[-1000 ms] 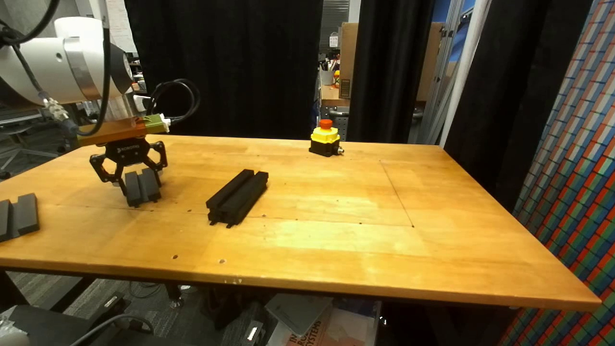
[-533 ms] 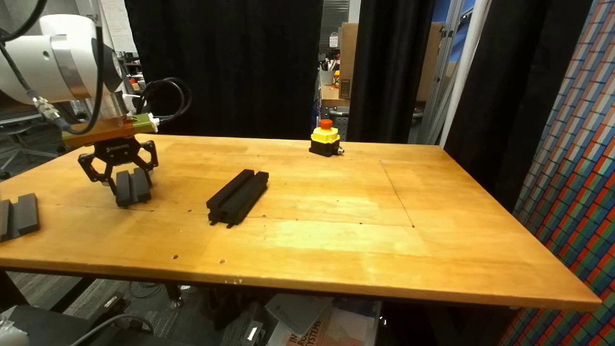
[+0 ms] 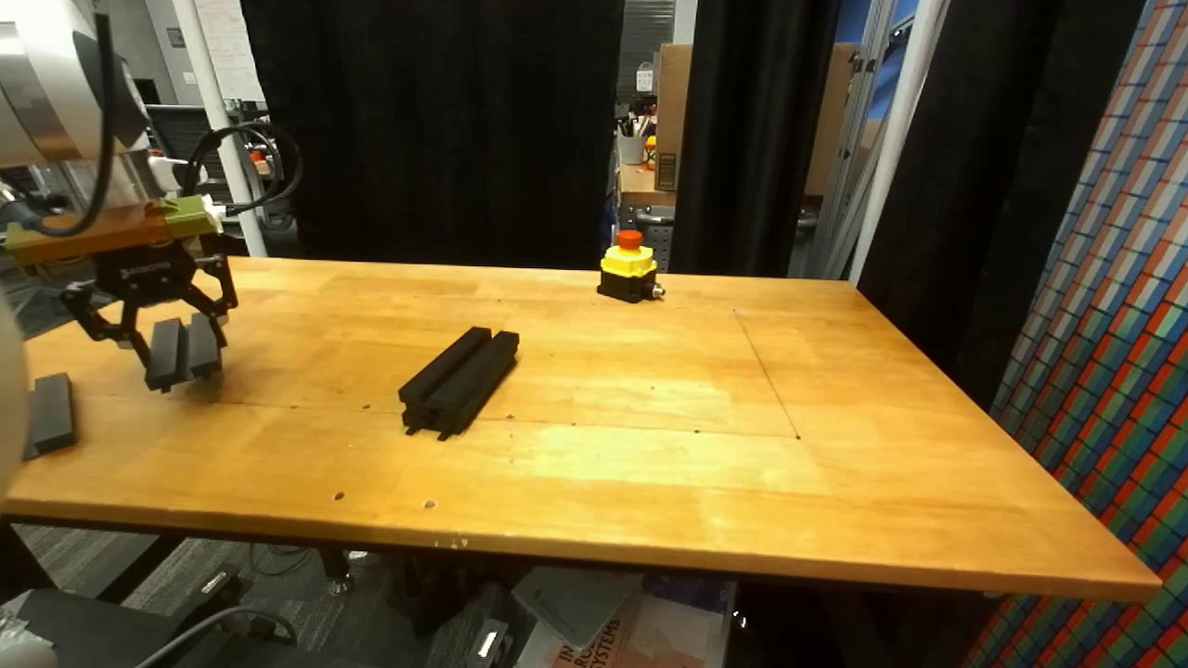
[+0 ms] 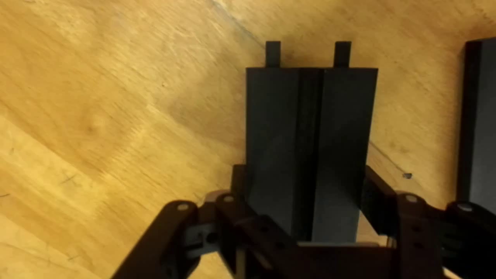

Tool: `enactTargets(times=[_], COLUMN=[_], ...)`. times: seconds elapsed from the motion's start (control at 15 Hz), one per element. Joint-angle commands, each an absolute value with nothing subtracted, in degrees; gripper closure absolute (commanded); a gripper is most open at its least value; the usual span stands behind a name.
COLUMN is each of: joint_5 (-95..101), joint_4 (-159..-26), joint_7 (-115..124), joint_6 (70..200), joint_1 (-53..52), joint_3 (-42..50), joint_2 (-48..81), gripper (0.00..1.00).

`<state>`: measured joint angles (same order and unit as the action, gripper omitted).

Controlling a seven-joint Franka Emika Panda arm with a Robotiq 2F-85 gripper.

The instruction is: Pile up all the black objects on the table

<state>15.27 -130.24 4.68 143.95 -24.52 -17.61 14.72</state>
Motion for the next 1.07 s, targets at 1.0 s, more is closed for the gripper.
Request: enactTargets(times=[1.0], joint_5=[8.77], joint_4=[-133.25], joint_7=[6.25], joint_6=[141.88], joint_1=[-28.91], joint_3=[-25.6], joint_2=[11.88], gripper=[0.55])
